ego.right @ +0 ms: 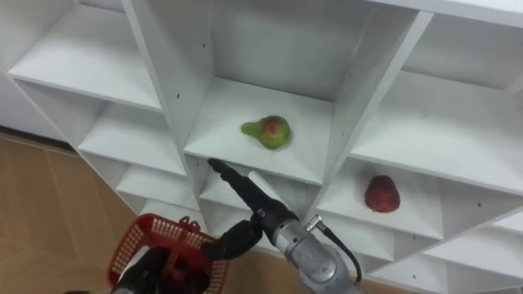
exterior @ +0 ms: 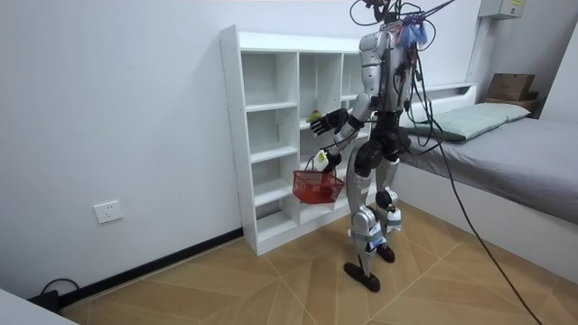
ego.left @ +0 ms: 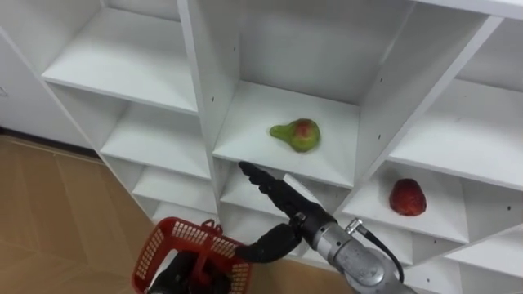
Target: Collect fruits from the closet
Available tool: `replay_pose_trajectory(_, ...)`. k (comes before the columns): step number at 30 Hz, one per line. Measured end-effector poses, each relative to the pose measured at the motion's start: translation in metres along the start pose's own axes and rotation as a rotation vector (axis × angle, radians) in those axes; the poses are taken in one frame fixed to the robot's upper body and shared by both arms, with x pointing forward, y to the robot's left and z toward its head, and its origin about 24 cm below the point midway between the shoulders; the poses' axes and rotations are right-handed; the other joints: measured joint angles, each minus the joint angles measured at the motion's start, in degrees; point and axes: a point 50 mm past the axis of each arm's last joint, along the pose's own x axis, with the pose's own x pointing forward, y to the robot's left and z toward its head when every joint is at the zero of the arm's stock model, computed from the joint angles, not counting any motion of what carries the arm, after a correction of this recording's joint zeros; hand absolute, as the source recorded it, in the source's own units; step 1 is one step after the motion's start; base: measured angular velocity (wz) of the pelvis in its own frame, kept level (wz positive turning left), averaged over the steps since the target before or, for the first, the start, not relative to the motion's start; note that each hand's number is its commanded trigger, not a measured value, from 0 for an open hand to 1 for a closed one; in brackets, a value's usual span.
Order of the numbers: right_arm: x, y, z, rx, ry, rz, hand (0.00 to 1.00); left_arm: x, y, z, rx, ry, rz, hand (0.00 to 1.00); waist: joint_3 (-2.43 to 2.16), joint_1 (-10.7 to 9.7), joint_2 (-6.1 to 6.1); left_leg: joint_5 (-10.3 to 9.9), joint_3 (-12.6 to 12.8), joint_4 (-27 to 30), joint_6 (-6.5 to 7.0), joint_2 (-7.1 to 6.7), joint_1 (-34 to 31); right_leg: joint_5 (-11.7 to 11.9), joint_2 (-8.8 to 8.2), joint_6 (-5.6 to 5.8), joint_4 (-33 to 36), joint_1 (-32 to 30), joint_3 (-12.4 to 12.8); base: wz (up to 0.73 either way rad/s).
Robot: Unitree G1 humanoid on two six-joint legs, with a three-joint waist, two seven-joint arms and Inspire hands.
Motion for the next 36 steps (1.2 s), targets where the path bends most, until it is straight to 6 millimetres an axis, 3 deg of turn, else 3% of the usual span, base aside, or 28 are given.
replay_pose_trajectory(5, -0.002, -0.001, 0.015, -0.136, -0.054, -0.015, 0.0, -0.001, 0.0, 0.001, -0.006, -0.016, 0.004, 1.0, 0.08, 1.08, 0.12, 0.06, 1.23, -0.98, -0.04, 0.11, 2.11, -0.07, 0.35, -0.04, -0.06, 0.96, 1.65, -0.14)
replay_pose_trajectory(12, -0.003, -0.009, 0.042, -0.247, -0.161, -0.063, 0.0, -0.004, 0.008, -0.006, -0.029, -0.002, 0.055, 1.0, 0.13, 1.95, 0.08, 0.1, 1.76, -1.81, 0.03, 0.17, 2.96, -0.09, 0.38, 0.0, -0.08, 1.27, 1.73, -0.04)
replay_pose_trajectory(20, -0.004, -0.01, 0.05, -0.281, -0.198, -0.081, 0.0, -0.006, 0.011, -0.009, -0.022, 0.007, 0.08, 1.0, 0.21, 2.28, -0.25, 0.1, 1.82, -2.12, 0.03, 0.19, 2.9, -0.08, 0.52, 0.03, -0.8, 1.32, 1.71, 0.0)
replay_pose_trajectory(28, -0.01, -0.026, 0.071, -0.365, -0.291, -0.222, 0.0, -0.009, 0.011, -0.017, -0.004, 0.03, 0.091, 1.0, 0.24, 3.1, -0.74, 0.1, 2.44, -2.16, 0.04, 0.2, 3.97, -0.08, 0.55, 0.04, -0.84, 1.92, 2.29, -0.03)
replay_pose_trajectory(36, -0.011, -0.028, 0.072, -0.398, -0.3, -0.281, 0.0, -0.01, 0.011, -0.018, 0.011, 0.03, 0.092, 1.0, 0.3, 3.05, -0.96, 0.09, 2.92, -2.5, 0.03, 0.33, 4.2, -0.04, 0.79, 0.01, -0.71, 1.97, 3.0, -0.02)
